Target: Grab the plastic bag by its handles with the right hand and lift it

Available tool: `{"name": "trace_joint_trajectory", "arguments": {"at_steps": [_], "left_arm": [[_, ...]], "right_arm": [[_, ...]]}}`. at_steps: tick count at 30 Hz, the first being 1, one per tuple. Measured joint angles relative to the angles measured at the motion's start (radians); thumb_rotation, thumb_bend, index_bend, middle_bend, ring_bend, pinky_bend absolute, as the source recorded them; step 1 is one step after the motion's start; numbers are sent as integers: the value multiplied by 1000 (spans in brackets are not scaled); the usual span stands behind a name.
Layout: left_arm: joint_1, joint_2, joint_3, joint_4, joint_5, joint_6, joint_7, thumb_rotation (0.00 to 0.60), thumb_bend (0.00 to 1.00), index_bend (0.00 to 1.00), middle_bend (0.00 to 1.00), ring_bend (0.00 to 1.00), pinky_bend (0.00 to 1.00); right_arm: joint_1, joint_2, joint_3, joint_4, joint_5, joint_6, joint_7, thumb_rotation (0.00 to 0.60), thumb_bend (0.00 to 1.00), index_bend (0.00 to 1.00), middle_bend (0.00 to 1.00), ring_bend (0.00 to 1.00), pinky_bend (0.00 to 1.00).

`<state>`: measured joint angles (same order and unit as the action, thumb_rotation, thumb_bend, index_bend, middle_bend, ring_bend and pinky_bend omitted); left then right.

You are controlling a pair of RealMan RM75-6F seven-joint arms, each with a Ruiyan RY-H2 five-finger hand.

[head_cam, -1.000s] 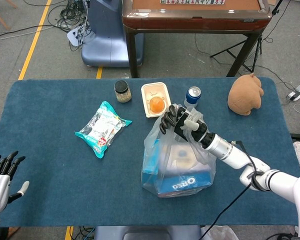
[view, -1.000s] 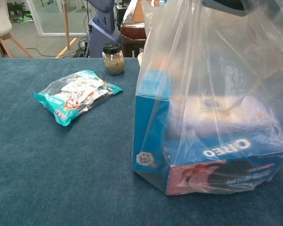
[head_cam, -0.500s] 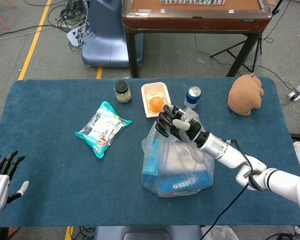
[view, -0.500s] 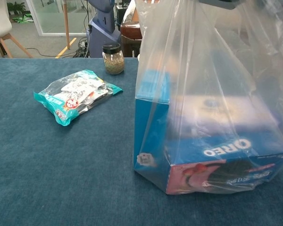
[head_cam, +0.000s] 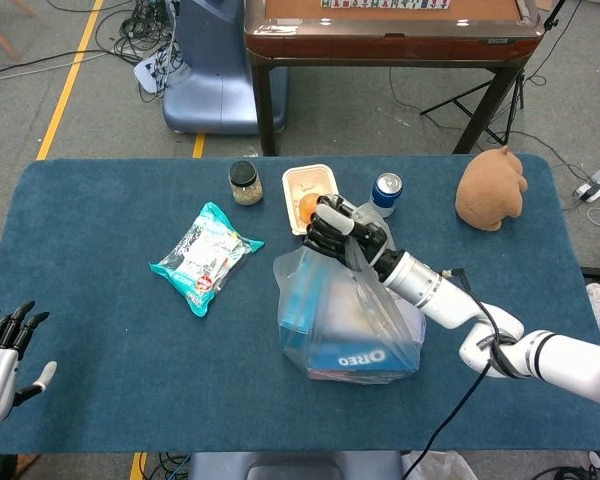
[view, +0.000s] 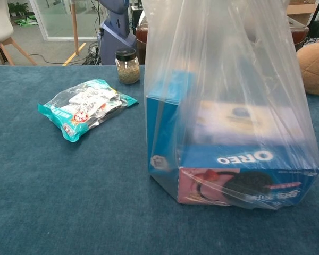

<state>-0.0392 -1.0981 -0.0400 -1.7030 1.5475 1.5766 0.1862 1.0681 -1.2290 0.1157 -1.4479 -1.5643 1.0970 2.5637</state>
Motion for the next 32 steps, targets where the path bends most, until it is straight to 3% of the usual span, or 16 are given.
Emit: {"name": "trace_joint_trajectory", "arguments": {"at_steps": [12, 32], "left_arm": [[-1, -2, -3, 10, -6, -2, -10, 600, 246, 192, 103, 157, 71], [-3, -6, -9, 22, -18, -4, -15, 600, 246, 192, 103, 157, 71]], "right_arm": [[38, 60, 90, -85, 2, -67, -62, 600, 543, 956, 1000, 1000, 1000], [132, 99, 219, -88, 19, -152, -89, 600, 543, 957, 1000, 1000, 1000]]}}
